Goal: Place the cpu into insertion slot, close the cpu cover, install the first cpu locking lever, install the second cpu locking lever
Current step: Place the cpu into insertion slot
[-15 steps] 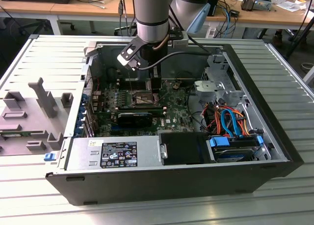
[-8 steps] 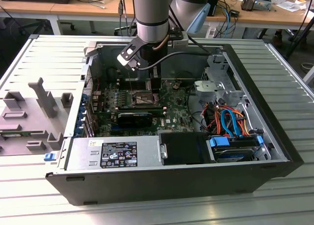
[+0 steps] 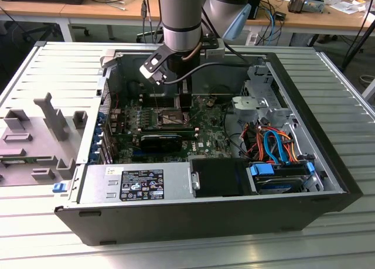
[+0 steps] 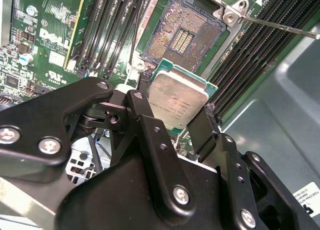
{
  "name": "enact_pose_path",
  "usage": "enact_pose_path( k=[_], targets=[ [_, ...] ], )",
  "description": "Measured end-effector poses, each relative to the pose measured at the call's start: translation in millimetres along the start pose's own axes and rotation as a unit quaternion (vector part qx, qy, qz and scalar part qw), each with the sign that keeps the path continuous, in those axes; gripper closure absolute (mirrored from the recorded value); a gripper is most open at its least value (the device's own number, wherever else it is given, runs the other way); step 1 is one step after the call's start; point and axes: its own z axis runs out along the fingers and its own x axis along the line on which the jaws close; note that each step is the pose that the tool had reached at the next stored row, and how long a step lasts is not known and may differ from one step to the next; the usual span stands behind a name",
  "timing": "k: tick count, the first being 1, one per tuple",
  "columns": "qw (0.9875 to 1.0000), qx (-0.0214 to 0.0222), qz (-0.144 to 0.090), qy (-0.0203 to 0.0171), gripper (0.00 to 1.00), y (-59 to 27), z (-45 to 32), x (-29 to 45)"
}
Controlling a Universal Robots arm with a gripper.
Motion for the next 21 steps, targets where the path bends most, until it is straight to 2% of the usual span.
enact_pose_path(
  k=[1, 21],
  targets=[
    [0.9999, -0.0002, 0.010, -0.0009, 0.45, -0.2, 1.9, 0.0],
    [0.9999, -0.0003, 0.017, -0.0015, 0.45, -0.3, 2.7, -0.1]
  ],
)
